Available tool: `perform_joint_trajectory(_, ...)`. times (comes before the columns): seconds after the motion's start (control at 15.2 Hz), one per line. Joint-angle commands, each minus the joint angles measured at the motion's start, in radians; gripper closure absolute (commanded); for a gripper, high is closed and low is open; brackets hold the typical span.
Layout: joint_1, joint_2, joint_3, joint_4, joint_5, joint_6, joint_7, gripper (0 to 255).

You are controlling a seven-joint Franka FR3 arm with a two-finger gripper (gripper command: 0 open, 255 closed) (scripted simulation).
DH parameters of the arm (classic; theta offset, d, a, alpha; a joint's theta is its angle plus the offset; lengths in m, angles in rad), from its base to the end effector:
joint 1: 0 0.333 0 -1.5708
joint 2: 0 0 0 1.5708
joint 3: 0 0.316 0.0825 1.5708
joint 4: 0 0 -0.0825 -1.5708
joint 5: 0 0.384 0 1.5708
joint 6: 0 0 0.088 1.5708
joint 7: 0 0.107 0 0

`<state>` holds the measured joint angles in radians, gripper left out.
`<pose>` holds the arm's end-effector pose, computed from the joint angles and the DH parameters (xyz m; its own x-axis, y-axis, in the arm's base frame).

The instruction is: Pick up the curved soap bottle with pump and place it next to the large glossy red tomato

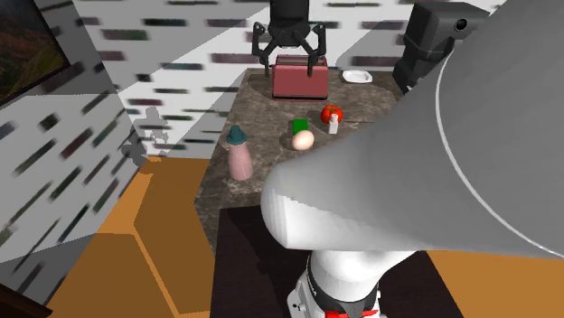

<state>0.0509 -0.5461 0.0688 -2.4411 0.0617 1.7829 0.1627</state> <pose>0.3689 0.0515 0.4851 0.9909 -0.0706 -0.1150 -0.0716 -0.9974 -0.0042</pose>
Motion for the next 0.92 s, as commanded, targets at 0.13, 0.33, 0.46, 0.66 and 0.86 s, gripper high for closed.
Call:
perform_joint_trajectory(0.13, 0.009, 0.142, 0.033, 0.014, 0.017, 0.115, 0.046, 0)
perform_joint_trajectory(0.33, 0.015, 0.256, 0.055, 0.046, 0.024, 0.188, 0.081, 0)
perform_joint_trajectory(0.46, 0.019, 0.334, 0.068, 0.074, 0.025, 0.231, 0.105, 0)
perform_joint_trajectory(0.66, 0.025, 0.454, 0.085, 0.125, 0.021, 0.290, 0.142, 0)
perform_joint_trajectory(0.86, 0.034, 0.575, 0.097, 0.188, 0.012, 0.338, 0.179, 0)
